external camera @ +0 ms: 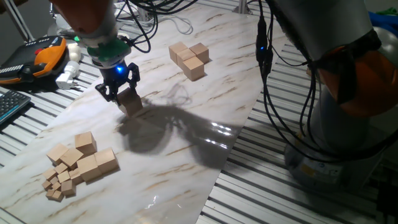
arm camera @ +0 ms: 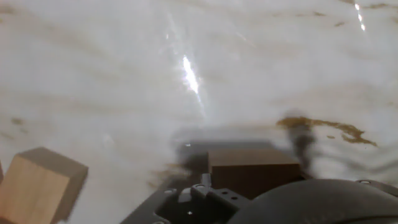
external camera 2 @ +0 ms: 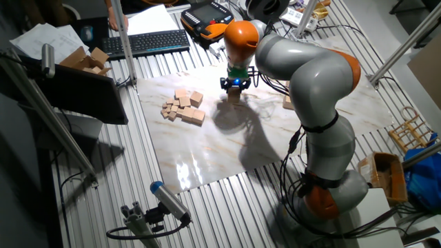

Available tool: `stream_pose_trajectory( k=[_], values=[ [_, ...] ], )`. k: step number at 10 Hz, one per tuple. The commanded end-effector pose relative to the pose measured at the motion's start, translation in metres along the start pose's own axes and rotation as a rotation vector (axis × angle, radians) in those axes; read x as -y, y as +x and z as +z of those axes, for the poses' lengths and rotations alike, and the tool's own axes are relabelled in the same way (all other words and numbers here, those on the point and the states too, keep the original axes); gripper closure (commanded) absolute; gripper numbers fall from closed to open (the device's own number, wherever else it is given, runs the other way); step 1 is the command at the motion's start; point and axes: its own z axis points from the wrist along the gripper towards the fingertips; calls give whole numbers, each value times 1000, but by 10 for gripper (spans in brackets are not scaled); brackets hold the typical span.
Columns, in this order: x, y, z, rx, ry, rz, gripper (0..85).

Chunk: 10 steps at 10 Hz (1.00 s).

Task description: Stack the blocks into a cross shape

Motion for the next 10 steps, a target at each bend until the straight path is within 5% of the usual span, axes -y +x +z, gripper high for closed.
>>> stream_pose_trajectory(
  k=[1,3,6,10],
  values=[
    [-1,0,0,-56,18,1024,850],
    [-1,-1,0,-96,-22,1114,850],
    [-6,-5,1,-103,-30,1192,850],
    [-7,-5,1,-186,-31,1230,850]
  ],
)
